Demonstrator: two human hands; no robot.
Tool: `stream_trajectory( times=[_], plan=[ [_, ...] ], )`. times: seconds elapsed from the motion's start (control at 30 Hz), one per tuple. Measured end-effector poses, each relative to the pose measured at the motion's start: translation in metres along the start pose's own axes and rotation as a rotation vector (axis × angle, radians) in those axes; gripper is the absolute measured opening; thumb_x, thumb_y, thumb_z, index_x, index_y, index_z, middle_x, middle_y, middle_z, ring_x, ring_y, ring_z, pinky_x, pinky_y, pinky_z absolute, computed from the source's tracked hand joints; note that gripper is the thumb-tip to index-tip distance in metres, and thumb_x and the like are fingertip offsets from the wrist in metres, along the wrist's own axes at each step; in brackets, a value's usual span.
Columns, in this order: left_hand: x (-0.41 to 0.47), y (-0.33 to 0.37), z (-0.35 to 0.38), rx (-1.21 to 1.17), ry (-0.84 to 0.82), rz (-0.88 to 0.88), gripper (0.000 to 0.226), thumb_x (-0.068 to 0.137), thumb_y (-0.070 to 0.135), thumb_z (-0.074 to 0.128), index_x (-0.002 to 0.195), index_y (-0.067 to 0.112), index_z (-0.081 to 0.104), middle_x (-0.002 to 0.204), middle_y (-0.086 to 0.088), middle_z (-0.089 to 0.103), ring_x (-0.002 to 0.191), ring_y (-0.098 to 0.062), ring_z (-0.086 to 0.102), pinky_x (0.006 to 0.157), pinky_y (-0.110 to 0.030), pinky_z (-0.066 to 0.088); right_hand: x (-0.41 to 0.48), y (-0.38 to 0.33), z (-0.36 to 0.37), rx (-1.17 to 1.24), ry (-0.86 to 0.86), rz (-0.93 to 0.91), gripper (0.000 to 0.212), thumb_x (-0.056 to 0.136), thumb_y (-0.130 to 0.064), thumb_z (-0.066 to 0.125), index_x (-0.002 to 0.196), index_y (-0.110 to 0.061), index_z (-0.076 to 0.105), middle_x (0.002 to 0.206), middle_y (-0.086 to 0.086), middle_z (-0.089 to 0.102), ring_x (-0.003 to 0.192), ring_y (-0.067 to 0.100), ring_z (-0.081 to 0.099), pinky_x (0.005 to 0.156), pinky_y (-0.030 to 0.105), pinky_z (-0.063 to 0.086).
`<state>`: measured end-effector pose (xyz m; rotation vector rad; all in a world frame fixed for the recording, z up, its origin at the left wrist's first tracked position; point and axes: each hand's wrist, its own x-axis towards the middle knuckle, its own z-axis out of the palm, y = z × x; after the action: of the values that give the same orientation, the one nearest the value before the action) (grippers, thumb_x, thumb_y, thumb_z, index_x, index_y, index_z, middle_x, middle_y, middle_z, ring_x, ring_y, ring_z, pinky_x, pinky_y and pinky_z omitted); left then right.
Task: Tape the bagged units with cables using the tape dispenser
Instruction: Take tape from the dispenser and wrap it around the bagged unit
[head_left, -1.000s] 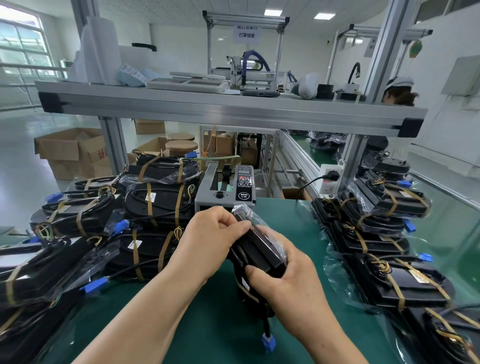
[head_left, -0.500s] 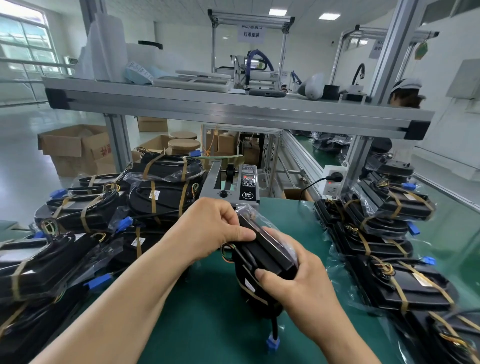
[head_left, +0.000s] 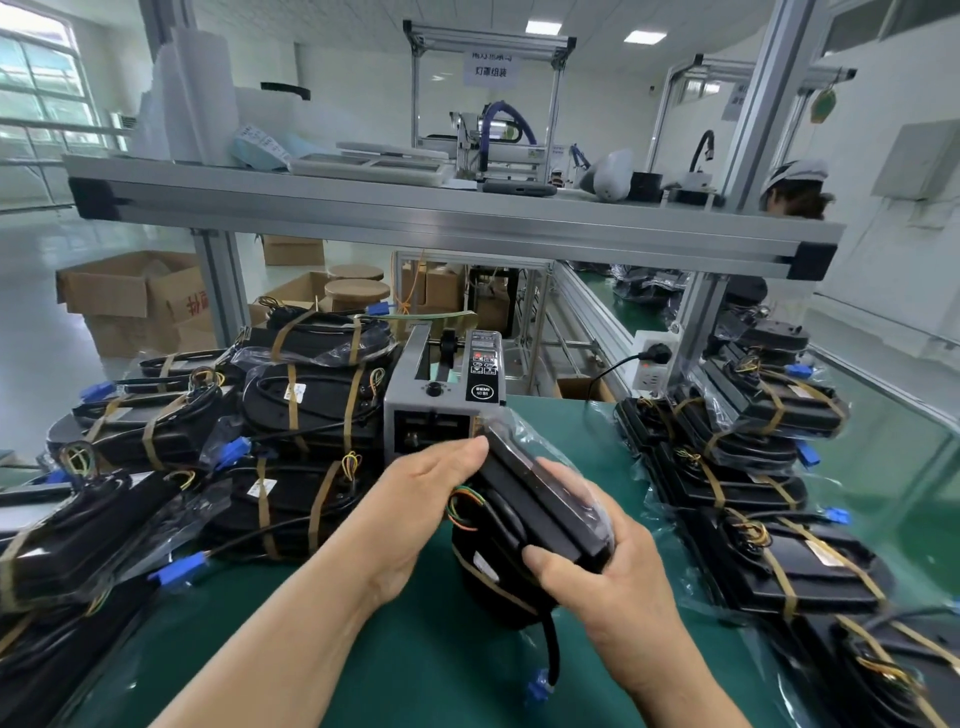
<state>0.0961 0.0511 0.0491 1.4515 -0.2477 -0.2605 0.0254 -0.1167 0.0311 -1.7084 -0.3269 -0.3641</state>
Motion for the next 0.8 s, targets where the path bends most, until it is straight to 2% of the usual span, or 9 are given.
stream_trajectory(
  times=[0.17, 0.27, 0.37, 0.43, 0.5, 0.6, 0.67, 0.73, 0.8],
  plan=[
    [0.011, 0.017, -0.005, 0.228, -0.009, 0.213, 0.021, 0.099, 0.029, 0.058, 0.113, 0.029, 0.073, 0.112, 0.01, 0.074, 0.108, -0.008, 0.068, 0.097, -0.03, 0.049, 0.004, 0.011, 0.0, 0.21, -0.032, 0.079, 0.068, 0.06, -0.021, 0.083, 0.12, -0.049, 0.067, 0.122, -0.009, 0.072, 0.114, 0.01, 0.068, 0.087, 0.016, 0.052],
    [0.006, 0.011, -0.005, 0.305, -0.003, 0.265, 0.019, 0.096, 0.031, 0.061, 0.102, 0.043, 0.074, 0.108, 0.017, 0.074, 0.104, -0.001, 0.068, 0.087, -0.016, 0.05, 0.002, 0.017, -0.003, 0.296, -0.159, 0.172, 0.069, 0.065, -0.018, 0.086, 0.126, -0.043, 0.065, 0.13, -0.003, 0.068, 0.122, 0.017, 0.064, 0.092, 0.019, 0.051],
    [0.0, 0.0, -0.004, 0.295, -0.01, 0.297, 0.021, 0.086, 0.042, 0.062, 0.104, 0.039, 0.073, 0.105, 0.015, 0.075, 0.1, -0.002, 0.069, 0.081, -0.01, 0.049, -0.003, 0.019, -0.009, 0.358, -0.199, 0.232, 0.063, 0.07, -0.025, 0.085, 0.13, -0.033, 0.065, 0.134, 0.002, 0.066, 0.124, 0.019, 0.062, 0.095, 0.022, 0.051],
    [-0.002, -0.005, -0.003, 0.321, -0.013, 0.302, 0.028, 0.082, 0.045, 0.062, 0.107, 0.037, 0.071, 0.107, 0.017, 0.074, 0.102, -0.001, 0.068, 0.083, -0.01, 0.049, -0.004, 0.02, -0.01, 0.371, -0.11, 0.271, 0.05, 0.07, -0.036, 0.082, 0.119, -0.029, 0.071, 0.125, 0.004, 0.071, 0.112, 0.017, 0.068, 0.086, 0.023, 0.054],
    [-0.004, -0.009, 0.001, 0.358, -0.034, 0.301, 0.034, 0.085, 0.047, 0.064, 0.115, 0.032, 0.069, 0.113, 0.017, 0.072, 0.109, -0.001, 0.065, 0.093, -0.019, 0.049, -0.004, 0.018, -0.009, 0.352, 0.014, 0.306, 0.038, 0.068, -0.042, 0.08, 0.102, -0.025, 0.078, 0.106, 0.009, 0.077, 0.092, 0.018, 0.073, 0.073, 0.024, 0.056],
    [-0.01, -0.013, 0.005, 0.447, -0.034, 0.311, 0.041, 0.083, 0.054, 0.065, 0.119, 0.033, 0.067, 0.117, 0.019, 0.069, 0.113, 0.0, 0.062, 0.101, -0.029, 0.047, -0.007, 0.015, -0.004, 0.331, 0.167, 0.323, 0.024, 0.067, -0.037, 0.08, 0.082, -0.018, 0.078, 0.085, 0.012, 0.077, 0.071, 0.018, 0.07, 0.06, 0.024, 0.054],
    [-0.014, -0.014, 0.007, 0.488, -0.031, 0.324, 0.048, 0.078, 0.062, 0.065, 0.119, 0.038, 0.066, 0.119, 0.019, 0.067, 0.115, 0.0, 0.06, 0.104, -0.031, 0.046, -0.012, 0.012, -0.002, 0.307, 0.225, 0.317, 0.026, 0.066, -0.041, 0.08, 0.074, -0.017, 0.075, 0.075, 0.01, 0.075, 0.063, 0.016, 0.065, 0.056, 0.027, 0.051],
    [-0.018, -0.016, 0.009, 0.511, -0.041, 0.346, 0.05, 0.075, 0.067, 0.064, 0.118, 0.04, 0.065, 0.12, 0.02, 0.066, 0.118, -0.001, 0.058, 0.106, -0.033, 0.044, -0.014, 0.009, -0.001, 0.206, 0.259, 0.301, 0.036, 0.061, -0.056, 0.078, 0.067, -0.021, 0.071, 0.065, 0.002, 0.07, 0.056, 0.012, 0.059, 0.053, 0.026, 0.045],
    [-0.022, -0.018, 0.012, 0.544, -0.047, 0.352, 0.055, 0.073, 0.07, 0.065, 0.121, 0.043, 0.063, 0.122, 0.021, 0.064, 0.12, -0.001, 0.057, 0.106, -0.035, 0.044, -0.014, 0.004, -0.006, 0.076, 0.247, 0.262, 0.038, 0.06, -0.063, 0.072, 0.071, -0.027, 0.071, 0.065, -0.004, 0.07, 0.058, 0.007, 0.06, 0.055, 0.023, 0.045]
  ],
)
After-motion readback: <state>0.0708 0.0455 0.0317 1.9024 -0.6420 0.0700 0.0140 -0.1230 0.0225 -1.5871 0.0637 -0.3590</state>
